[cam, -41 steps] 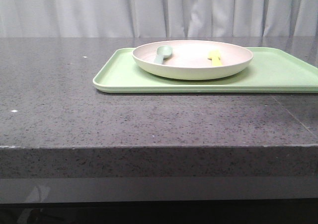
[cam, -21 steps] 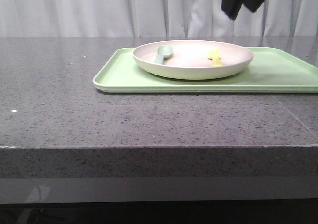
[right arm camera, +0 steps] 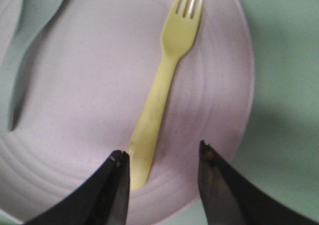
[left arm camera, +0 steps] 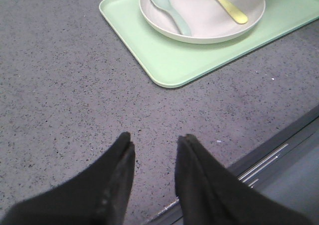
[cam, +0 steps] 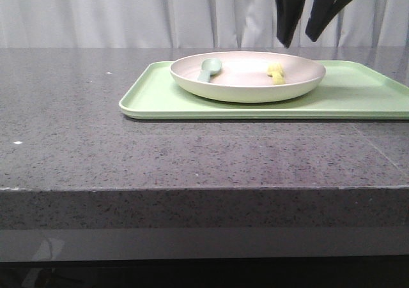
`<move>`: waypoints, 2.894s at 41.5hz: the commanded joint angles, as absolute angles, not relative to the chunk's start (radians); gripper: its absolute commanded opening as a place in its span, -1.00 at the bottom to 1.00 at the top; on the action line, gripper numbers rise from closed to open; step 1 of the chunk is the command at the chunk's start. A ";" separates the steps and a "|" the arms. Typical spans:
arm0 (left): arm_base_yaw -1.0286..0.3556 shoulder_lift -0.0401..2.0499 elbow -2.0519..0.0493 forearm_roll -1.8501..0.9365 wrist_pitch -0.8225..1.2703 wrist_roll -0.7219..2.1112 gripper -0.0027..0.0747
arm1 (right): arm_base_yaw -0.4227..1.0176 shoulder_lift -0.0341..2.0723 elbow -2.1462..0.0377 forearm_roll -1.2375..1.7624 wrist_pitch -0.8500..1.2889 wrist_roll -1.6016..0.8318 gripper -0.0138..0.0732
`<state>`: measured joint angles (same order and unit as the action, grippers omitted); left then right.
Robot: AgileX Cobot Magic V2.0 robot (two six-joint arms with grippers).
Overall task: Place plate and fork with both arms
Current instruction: 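Move the right gripper above the yellow fork on the plate, then lower the right gripper and close it on the yellow fork handle, then carry the fork off the plate and lower it onto the tray beside it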
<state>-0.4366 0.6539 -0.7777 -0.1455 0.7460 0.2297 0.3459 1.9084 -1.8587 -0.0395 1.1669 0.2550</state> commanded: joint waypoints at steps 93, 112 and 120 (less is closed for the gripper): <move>-0.444 0.653 -0.804 -0.164 0.680 0.230 -0.39 | 0.285 2.132 -2.138 0.048 1.343 0.347 -0.46; -0.444 0.653 -0.804 -0.164 0.680 0.230 -0.39 | 0.281 2.083 -2.152 0.045 1.343 0.330 -0.48; -0.444 0.653 -0.804 -0.164 0.680 0.230 -0.39 | 0.233 1.991 -2.152 0.046 1.343 0.292 -0.48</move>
